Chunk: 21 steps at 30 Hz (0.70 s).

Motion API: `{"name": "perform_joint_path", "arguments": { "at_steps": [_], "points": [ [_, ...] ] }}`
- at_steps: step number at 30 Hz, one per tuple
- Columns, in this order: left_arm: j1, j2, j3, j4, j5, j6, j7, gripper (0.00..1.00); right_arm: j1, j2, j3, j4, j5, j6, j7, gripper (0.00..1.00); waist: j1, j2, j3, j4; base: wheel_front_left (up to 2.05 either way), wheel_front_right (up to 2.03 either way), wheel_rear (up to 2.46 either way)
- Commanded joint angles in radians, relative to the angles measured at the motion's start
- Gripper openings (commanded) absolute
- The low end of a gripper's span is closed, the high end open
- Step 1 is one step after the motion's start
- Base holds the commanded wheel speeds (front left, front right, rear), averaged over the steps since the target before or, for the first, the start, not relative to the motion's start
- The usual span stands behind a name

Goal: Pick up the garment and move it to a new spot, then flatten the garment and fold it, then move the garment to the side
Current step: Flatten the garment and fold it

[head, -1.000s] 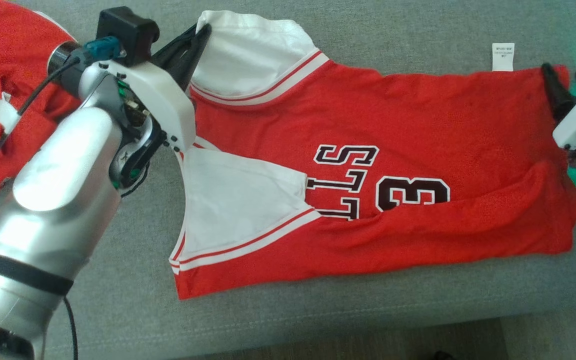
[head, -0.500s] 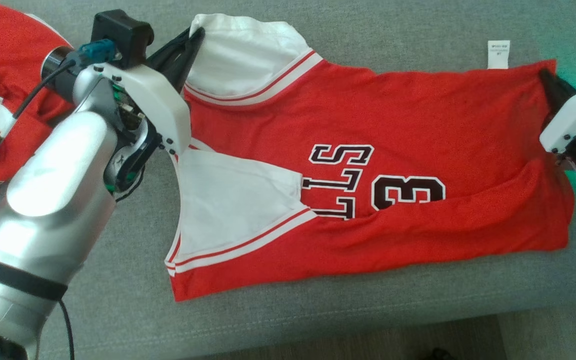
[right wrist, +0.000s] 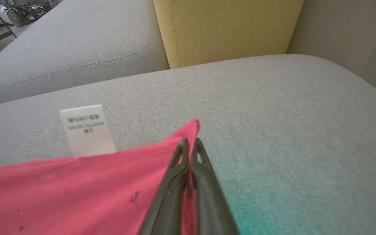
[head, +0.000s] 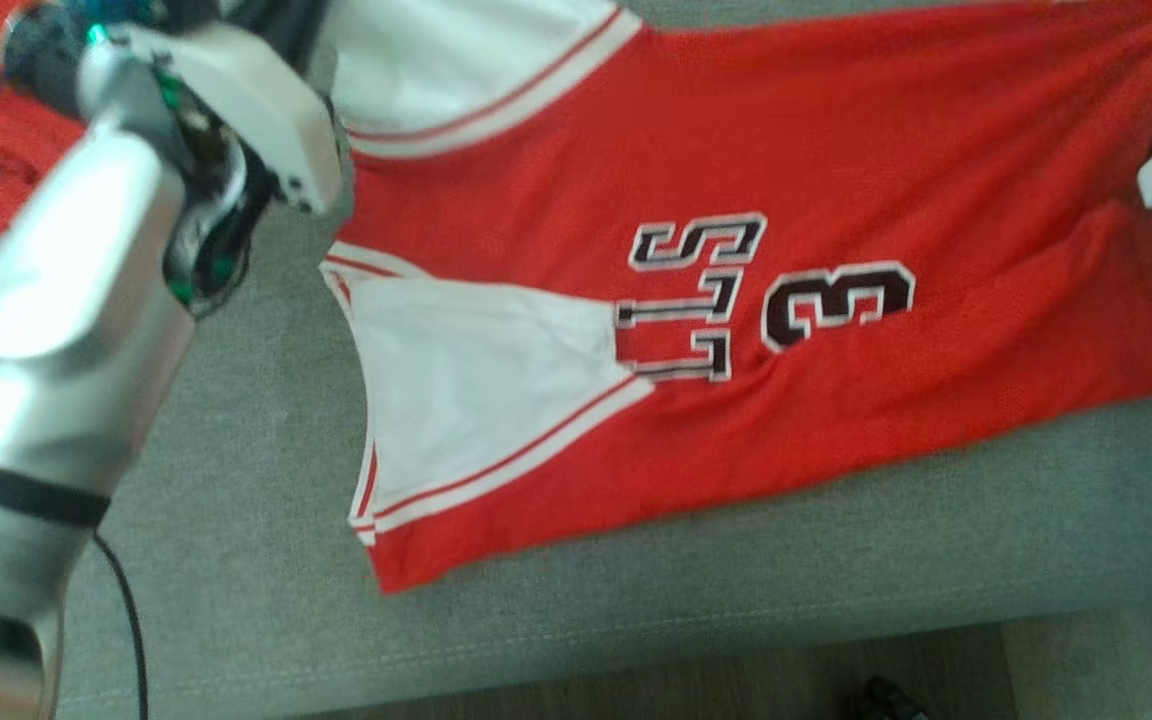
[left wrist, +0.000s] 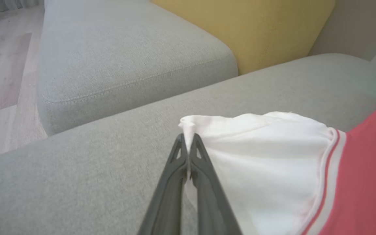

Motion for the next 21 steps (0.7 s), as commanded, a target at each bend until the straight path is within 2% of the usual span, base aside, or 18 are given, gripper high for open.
{"name": "perform_joint_path", "arguments": {
  "at_steps": [1, 6, 12, 17, 21],
  "points": [
    [-0.075, 0.03, 0.055, -0.003, 0.0, 0.012, -0.021, 0.0, -0.023, -0.017, 0.002, 0.0, -0.012, -0.001, -0.022, 0.0, -0.0001, 0.0, 0.004, 0.001, 0.0, 0.0, 0.0],
    [-0.144, 0.002, 0.061, 0.078, 0.016, 0.014, -0.075, 0.0, -0.075, -0.004, 0.01, 0.048, -0.037, -0.001, -0.09, 0.0, -0.0001, 0.0, 0.009, 0.002, 0.0, 0.0, 0.0],
    [-0.142, -0.015, 0.029, 0.141, 0.028, -0.029, -0.118, 0.0, -0.083, 0.005, 0.036, 0.061, -0.031, -0.001, -0.159, 0.0, -0.0001, 0.0, -0.003, 0.012, 0.0, 0.0, 0.0],
    [-0.068, 0.006, -0.014, 0.115, 0.038, -0.061, -0.138, 0.0, -0.02, -0.02, 0.066, 0.035, 0.009, -0.001, -0.191, 0.0, -0.0001, 0.0, -0.045, 0.03, 0.0, 0.0, 0.0],
    [0.001, 0.04, -0.032, 0.045, 0.036, -0.061, -0.132, 0.0, 0.046, -0.05, 0.095, -0.008, 0.052, -0.001, -0.2, 0.0, -0.0001, 0.0, -0.082, 0.044, 0.0, 0.0, 0.0]
  ]
}}
